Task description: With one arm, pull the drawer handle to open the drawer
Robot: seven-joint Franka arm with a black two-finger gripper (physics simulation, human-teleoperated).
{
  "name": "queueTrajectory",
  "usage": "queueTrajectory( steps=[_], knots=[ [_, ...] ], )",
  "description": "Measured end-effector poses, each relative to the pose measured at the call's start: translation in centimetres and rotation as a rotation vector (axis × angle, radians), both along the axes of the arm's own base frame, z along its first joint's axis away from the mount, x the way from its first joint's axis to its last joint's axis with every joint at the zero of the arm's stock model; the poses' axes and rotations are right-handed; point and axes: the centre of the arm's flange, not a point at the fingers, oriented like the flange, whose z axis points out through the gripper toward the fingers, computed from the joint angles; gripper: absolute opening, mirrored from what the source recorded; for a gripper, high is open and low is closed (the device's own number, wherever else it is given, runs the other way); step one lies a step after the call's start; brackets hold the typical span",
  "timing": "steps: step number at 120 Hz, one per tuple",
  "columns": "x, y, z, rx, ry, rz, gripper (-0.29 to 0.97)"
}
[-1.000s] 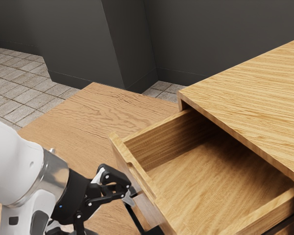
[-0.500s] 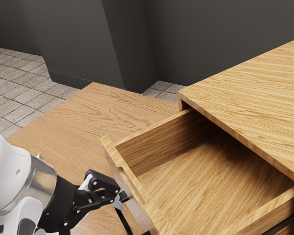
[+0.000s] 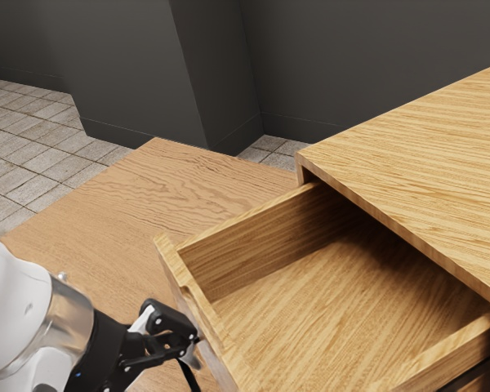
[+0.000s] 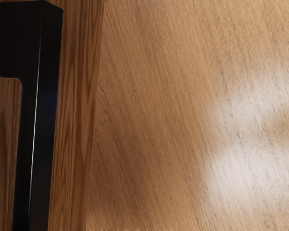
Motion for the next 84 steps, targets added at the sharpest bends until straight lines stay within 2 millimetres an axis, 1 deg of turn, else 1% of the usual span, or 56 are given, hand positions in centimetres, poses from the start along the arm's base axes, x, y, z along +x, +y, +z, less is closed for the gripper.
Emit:
queueTrajectory(
  steps=[10, 21, 30, 38, 54, 61, 64, 68, 69, 72, 74, 77, 79, 81, 84],
  knots=[
    [-0.4, 0.0, 0.2, -0.001, -0.002, 0.007, 0.57],
    [-0.8, -0.3, 0.3, 0.004, -0.006, 0.009, 0.57],
    [-1.0, -0.6, 0.8, 0.01, -0.017, 0.01, 0.55],
    [-1.7, -1.7, 2.1, 0.019, -0.053, -0.005, 0.57],
    [-4.0, -4.4, 5.1, 0.037, -0.138, -0.046, 0.64],
    [-4.8, -5.5, 6.9, 0.041, -0.181, -0.06, 0.65],
    [-4.7, -6.0, 8.4, 0.04, -0.197, -0.054, 0.66],
    [-3.8, -6.8, 10.9, 0.037, -0.206, -0.03, 0.66],
    [-3.3, -7.1, 11.7, 0.036, -0.206, -0.019, 0.66],
    [-0.7, -7.8, 14.6, 0.033, -0.197, 0.039, 0.67],
    [1.4, -7.7, 16.3, 0.026, -0.182, 0.095, 0.67],
    [5.1, -6.6, 18.1, 0.01, -0.147, 0.199, 0.67],
    [8.0, -5.0, 18.8, -0.007, -0.115, 0.285, 0.67],
    [10.5, -3.3, 19.2, -0.02, -0.085, 0.369, 0.67],
    [13.3, -1.0, 19.2, -0.031, -0.044, 0.483, 0.67]
  ],
)
